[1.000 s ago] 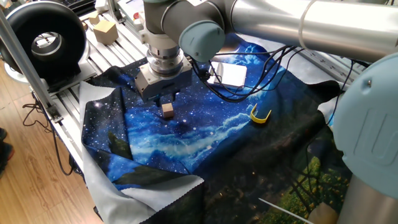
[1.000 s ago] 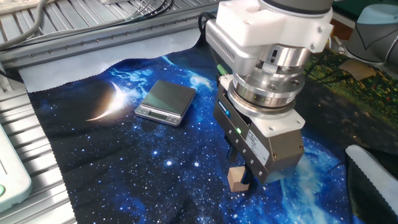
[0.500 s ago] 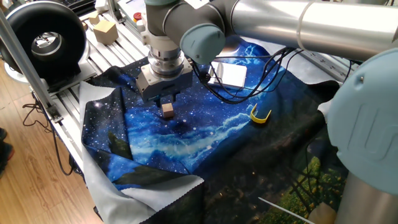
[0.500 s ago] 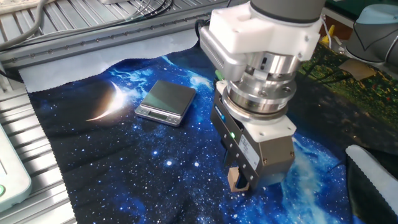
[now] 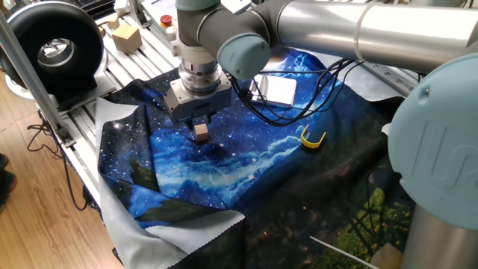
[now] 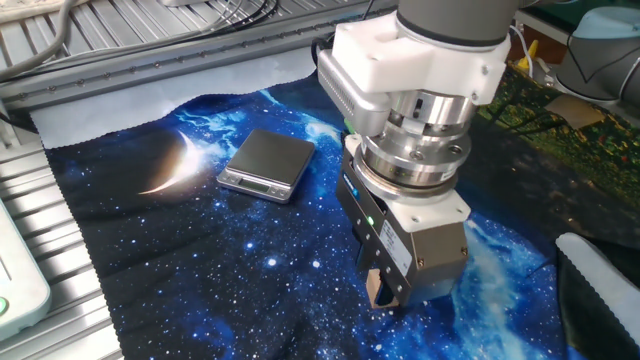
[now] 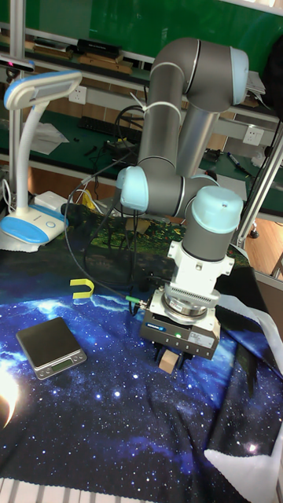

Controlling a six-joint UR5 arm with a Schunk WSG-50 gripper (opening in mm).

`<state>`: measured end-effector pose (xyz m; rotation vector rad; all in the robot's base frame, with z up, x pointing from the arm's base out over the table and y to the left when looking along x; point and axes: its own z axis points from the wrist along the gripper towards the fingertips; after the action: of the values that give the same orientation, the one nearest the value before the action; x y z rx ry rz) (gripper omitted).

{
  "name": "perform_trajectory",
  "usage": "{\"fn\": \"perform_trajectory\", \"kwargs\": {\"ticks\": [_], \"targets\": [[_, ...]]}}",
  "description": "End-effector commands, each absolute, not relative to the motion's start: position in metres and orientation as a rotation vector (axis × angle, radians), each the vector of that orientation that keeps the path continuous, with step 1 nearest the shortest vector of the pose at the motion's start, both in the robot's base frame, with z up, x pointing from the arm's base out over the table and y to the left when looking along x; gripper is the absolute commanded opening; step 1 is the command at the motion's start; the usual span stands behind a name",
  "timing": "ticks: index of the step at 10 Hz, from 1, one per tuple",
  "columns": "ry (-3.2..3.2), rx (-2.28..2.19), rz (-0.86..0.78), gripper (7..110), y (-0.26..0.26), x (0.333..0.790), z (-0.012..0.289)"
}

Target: Place the block on the scale

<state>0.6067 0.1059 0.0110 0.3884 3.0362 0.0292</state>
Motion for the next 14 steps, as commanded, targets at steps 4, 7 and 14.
{"fn": "perform_trajectory", "kwargs": {"ticks": [4,7,14], "targets": [[3.043,0.424,0.049,44,0.105,0.606,0.011],[3.029,0.425,0.052,44,0.105,0.61,0.01],[3.034,0.489,0.146,44,0.121,0.609,0.006]]}}
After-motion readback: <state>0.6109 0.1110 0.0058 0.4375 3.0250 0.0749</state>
